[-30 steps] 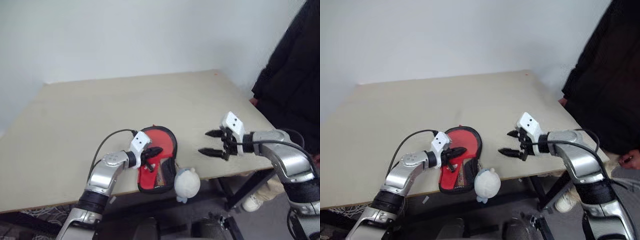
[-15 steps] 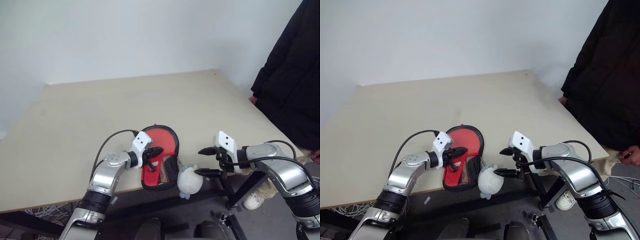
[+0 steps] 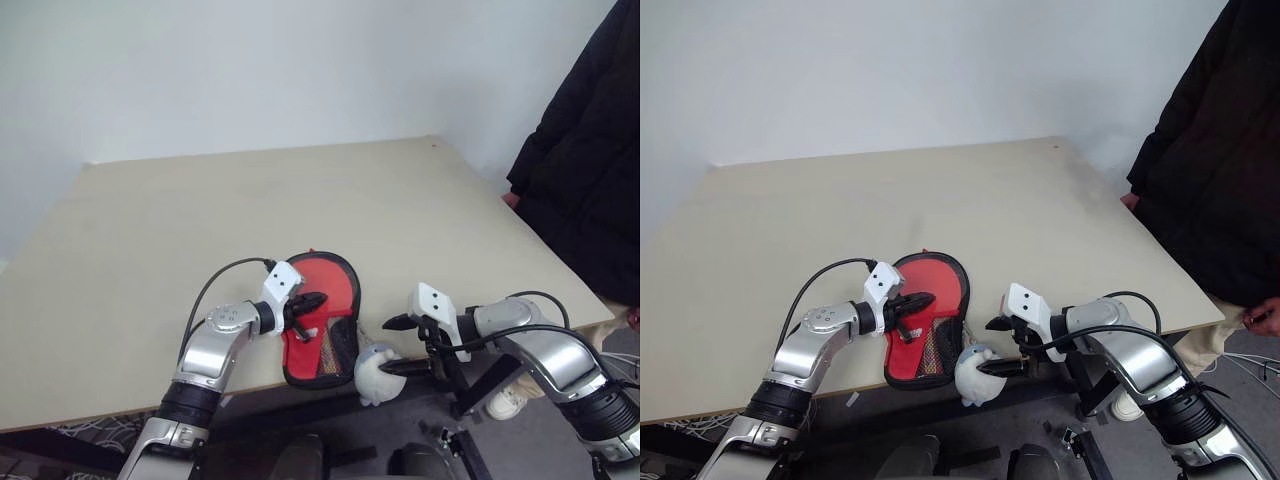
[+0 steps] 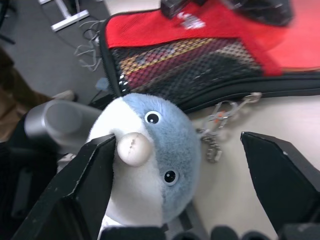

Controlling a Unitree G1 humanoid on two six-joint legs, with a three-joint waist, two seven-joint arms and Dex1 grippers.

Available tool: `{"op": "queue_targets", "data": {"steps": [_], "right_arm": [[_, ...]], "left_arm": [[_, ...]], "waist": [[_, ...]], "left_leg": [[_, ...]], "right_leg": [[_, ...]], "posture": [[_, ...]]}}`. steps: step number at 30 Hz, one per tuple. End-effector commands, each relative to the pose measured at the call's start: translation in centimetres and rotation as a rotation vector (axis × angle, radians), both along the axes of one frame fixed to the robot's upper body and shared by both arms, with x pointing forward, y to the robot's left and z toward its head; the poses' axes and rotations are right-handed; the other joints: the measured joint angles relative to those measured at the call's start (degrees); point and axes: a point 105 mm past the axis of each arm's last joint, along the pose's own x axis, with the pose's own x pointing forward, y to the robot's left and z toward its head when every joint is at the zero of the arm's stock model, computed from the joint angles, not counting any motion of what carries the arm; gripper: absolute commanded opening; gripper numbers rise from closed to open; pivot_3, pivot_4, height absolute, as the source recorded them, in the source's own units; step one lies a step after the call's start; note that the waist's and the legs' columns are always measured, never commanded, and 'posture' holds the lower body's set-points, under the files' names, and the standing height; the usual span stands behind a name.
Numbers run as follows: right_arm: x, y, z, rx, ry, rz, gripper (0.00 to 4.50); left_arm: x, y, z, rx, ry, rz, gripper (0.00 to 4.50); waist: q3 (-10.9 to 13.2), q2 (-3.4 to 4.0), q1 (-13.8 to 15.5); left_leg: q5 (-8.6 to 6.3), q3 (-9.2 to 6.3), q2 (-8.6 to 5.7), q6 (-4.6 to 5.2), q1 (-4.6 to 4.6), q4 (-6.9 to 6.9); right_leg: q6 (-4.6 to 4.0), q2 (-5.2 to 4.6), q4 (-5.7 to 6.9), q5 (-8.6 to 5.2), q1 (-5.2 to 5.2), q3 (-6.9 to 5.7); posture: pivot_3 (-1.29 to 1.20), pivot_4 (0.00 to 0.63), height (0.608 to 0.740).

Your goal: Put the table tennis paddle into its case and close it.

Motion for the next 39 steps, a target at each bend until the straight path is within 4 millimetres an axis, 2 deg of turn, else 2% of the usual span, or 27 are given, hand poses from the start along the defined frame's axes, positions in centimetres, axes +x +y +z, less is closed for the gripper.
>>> {"op": "queue_targets", "data": {"steps": [1,7,13,17,23,26,35,39], "right_arm": [[-0.3,-0.4,-0.1,-0.025,-0.015,0.031,3.10],[-1.0,-0.8,-0.5,-0.044,0.001,0.063,1.47],[-0.9,-0.6,-0.6,-0.055,-0.024,0.081,0.08],[-1.6,-0.5,-0.4,-0.057,-0.028,0.140,0.08],[-4.7,-1.5,-0.4,-0.097,-0.011,0.353,0.08],[-5.2,-1.7,-0.3,-0.099,-0.012,0.399,0.08],[-2.8,-1.5,-0.1,-0.111,-0.078,0.333,0.08],[-1.9,-1.5,0.5,-0.109,-0.079,0.313,1.09]], "left_arm": [[0.1,1.1,-1.1,0.038,0.040,0.044,0.00],[0.1,1.1,-1.1,0.039,0.039,0.046,0.00],[0.2,1.2,-1.0,0.040,0.039,0.047,0.00],[0.2,1.2,-1.0,0.042,0.041,0.049,0.00],[0.2,1.2,-1.0,0.040,0.046,0.050,0.00],[0.2,1.3,-1.0,0.040,0.046,0.051,0.00],[0.4,1.2,-1.0,0.036,0.047,0.057,0.00],[0.5,1.3,-1.0,0.039,0.043,0.058,0.00]], "waist": [[0.0,-0.02,0.0],[0.0,-0.07,0.0],[0.1,-0.08,0.0],[0.1,-0.08,0.0],[0.1,-0.12,0.0],[0.1,-0.17,0.0],[0.2,-0.23,0.0],[0.2,-0.23,0.0]], "left_leg": [[0.00,0.01,0.00,0.00,0.00,0.02],[-0.01,0.01,0.00,-0.02,0.00,0.06],[-0.01,0.00,0.01,-0.02,0.01,0.05],[-0.01,-0.01,0.01,-0.02,0.01,0.03],[-0.01,0.01,0.01,-0.02,0.00,0.04],[-0.02,0.01,0.01,-0.02,0.00,0.04],[-0.02,0.01,0.01,-0.03,0.00,0.05],[-0.02,0.00,0.01,-0.03,0.00,0.03]], "right_leg": [[0.00,-0.01,0.00,0.00,0.00,0.01],[0.00,-0.11,-0.01,0.00,-0.01,-0.04],[0.00,-0.12,-0.01,0.00,-0.02,-0.05],[0.00,-0.11,-0.01,0.00,-0.03,-0.07],[0.00,-0.13,-0.05,0.00,-0.03,-0.08],[0.00,-0.14,-0.07,0.00,-0.02,-0.08],[0.01,-0.19,-0.07,0.00,-0.04,-0.12],[0.00,-0.20,-0.07,0.00,-0.05,-0.15]], "posture": [[0.00,0.000,0.725],[0.00,0.000,0.725],[0.00,0.000,0.725],[0.00,0.000,0.725],[0.00,0.000,0.725],[0.00,0.000,0.725],[0.00,0.000,0.725],[0.00,0.000,0.725]]}}
